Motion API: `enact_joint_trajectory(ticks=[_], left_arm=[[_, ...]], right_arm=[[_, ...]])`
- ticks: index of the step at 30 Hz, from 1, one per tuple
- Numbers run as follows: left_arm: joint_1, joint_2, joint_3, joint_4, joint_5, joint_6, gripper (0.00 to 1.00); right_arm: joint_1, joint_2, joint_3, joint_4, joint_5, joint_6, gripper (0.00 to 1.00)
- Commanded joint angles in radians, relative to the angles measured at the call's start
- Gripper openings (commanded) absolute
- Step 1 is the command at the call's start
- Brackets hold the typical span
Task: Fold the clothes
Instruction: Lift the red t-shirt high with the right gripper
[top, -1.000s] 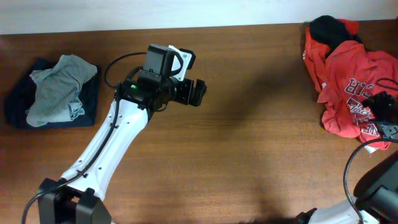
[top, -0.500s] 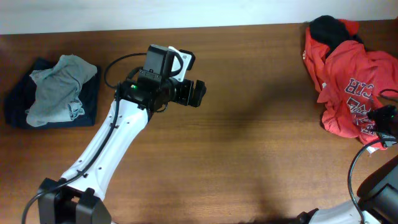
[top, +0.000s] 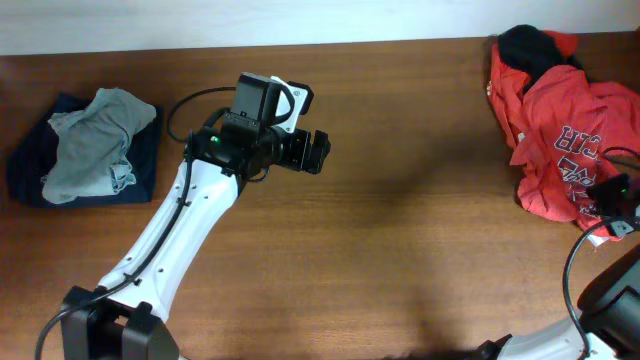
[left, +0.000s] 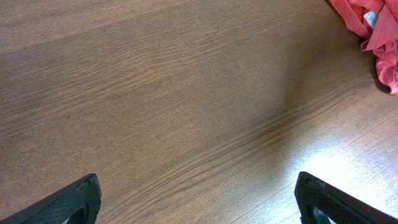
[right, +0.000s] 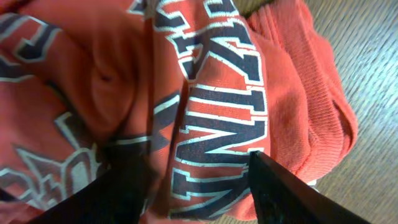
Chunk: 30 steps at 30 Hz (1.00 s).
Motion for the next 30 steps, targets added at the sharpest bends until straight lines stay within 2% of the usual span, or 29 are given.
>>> enact_joint_trajectory(ticks=[1,4,5,6,7,8,14,21,26,30], left_arm=[[-0.001,0.009,0.009,-0.004,-0.014,-0.013,0.99],[-0.001,0.009,0.009,-0.003,-0.014,-0.013,0.99],[-0.002,0.009,0.009,-0.003,-0.014,-0.013,0.99],[-0.002,0.009,0.009,-0.003,-0.014,-0.013,0.99],[-0.001,0.009,0.009,-0.003,-0.014,-0.013,0.99],[-0.001,0.009,0.009,-0.004,-0.014,-0.013,0.99],[-0.001,0.009,0.009,-0.021,-0.014,-0.012,0.99],[-0.001,0.009,0.009,-0.014,-0.026,-0.008,0.99],[-0.001,0.009,0.009,-0.002,-0.060,-0.002,0.99],[-0.001,0.009,0.009,0.011,-0.067,-0.001,0.99]], right_arm=[[0.000,0.015,-0.011,0.002,0.005,-0.049,0.57],[0.000,0.023,-0.016,0.005,0.004,-0.051,0.55],[0.000,0.023,-0.016,0.009,0.000,-0.051,0.48],[0.000,0.022,-0.016,0.013,-0.010,-0.051,0.24],[0.000,0.021,-0.014,0.015,-0.023,-0.051,0.09],[0.000,0.021,-0.012,0.020,-0.034,-0.051,0.04],[0.000,-0.009,0.052,-0.002,-0.148,-0.119,0.04],[0.043,-0.133,0.250,-0.140,-0.329,-0.135,0.04],[0.132,-0.203,0.507,-0.349,-0.344,-0.201,0.04],[0.222,-0.209,0.799,-0.536,-0.344,-0.244,0.04]])
